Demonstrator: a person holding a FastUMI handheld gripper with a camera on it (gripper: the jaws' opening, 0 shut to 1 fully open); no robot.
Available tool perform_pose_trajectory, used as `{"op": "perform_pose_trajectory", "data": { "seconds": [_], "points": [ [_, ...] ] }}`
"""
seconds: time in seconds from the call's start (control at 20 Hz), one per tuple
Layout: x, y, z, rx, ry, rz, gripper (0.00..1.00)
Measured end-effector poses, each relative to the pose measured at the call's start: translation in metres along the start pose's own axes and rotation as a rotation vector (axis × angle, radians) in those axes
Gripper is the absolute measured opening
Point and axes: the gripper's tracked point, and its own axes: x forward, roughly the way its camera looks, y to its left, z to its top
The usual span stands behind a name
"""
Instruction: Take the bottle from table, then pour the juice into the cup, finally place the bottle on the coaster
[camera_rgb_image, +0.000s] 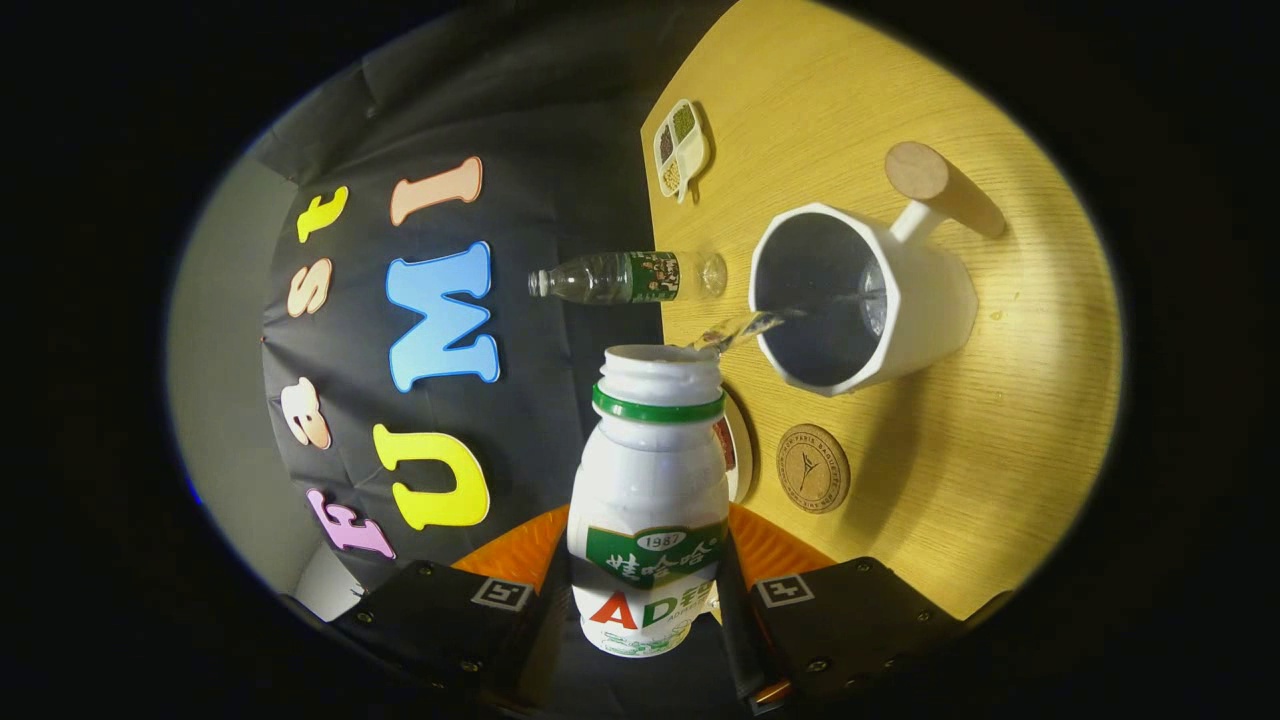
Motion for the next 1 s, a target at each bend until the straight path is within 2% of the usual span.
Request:
{"op": "perform_pose_trajectory", "data": {
  "seconds": [1.0],
  "points": [
    [-0.0004, 0.0008, 0.004, 0.042, -0.007, 0.003, 0.66]
  ]
}}
